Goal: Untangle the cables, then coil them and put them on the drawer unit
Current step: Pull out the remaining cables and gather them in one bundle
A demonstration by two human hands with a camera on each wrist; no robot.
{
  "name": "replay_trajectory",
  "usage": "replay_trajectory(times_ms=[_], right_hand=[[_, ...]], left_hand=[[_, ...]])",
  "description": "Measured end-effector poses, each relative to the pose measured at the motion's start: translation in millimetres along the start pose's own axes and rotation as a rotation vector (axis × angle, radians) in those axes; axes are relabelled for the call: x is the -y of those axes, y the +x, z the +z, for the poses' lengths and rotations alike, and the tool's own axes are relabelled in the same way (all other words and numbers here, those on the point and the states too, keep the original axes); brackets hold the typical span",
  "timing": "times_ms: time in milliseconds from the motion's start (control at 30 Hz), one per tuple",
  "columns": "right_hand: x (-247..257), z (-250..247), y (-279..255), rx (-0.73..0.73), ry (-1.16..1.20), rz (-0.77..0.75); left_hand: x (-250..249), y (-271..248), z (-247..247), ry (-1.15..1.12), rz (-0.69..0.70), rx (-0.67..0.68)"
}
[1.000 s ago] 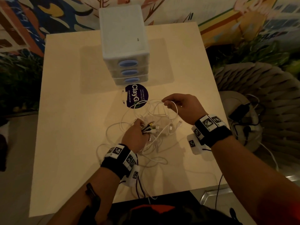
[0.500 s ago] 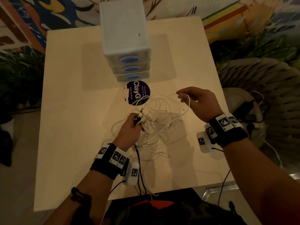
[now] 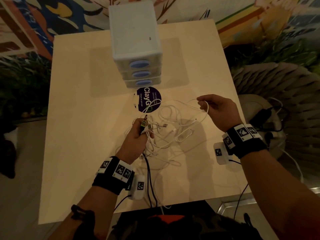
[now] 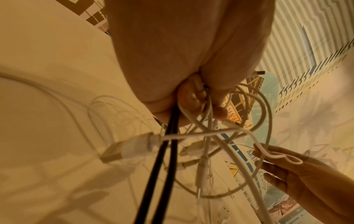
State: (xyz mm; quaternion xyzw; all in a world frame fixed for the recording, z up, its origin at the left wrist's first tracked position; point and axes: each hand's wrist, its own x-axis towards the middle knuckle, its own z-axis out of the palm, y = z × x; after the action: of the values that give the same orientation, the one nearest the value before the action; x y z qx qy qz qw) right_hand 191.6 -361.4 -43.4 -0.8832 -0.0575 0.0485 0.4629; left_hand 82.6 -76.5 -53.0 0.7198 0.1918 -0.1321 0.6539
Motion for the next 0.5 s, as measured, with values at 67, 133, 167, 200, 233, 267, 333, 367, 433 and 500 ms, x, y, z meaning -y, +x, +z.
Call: replay_trajectory(times_ms=[67,133,167,200,233,267,333,367,433,500], right_hand=[[-2.4,-0.7,-2.3,0.036,-0.028,0.018],[-5.2,-1.7,-4.7,0.043,-0.046,0.030],[-6.8,-2.2,-5.9,0.034,-0.036,0.036],[-8.5,-2.9,-7.2,0.022,-0.012,0.048],[-9.7,-3.2,-8.3,0.011,0.013,0.061],[-9.9,-3.3,-9.5,0.004,0.026,0.068],[-8.6,-3.7,-12.2,0.002,0.016,0.070],[-7.4,-4.2,-13.2,0.003,0.009,0.069],[-5.2,-6.8,-15.0,0.009,-0.002,0.088],[-4.9,-9.9,-16.2,0.007,0.006,0.116]], left_hand=[[1.1,-0.5,-1.2,0.000,-0.002,-0.010],[-1.6,-2.5,-1.1,-0.011,-0.004,-0.025],[-2.8,-2.9,-0.4,-0.032,-0.010,-0.039],[-3.0,-2.7,-0.4,-0.063,-0.020,-0.058],[-3.2,-2.2,-0.6,-0.088,-0.037,-0.080],[-1.4,-0.5,-1.6,-0.104,-0.053,-0.098],[3.0,2.1,-3.6,-0.122,-0.090,-0.109],[4.2,2.2,-3.9,-0.146,-0.107,-0.116],[4.9,1.6,-3.7,-0.215,-0.135,-0.136],[3.3,1.4,-3.3,-0.282,-0.151,-0.169]])
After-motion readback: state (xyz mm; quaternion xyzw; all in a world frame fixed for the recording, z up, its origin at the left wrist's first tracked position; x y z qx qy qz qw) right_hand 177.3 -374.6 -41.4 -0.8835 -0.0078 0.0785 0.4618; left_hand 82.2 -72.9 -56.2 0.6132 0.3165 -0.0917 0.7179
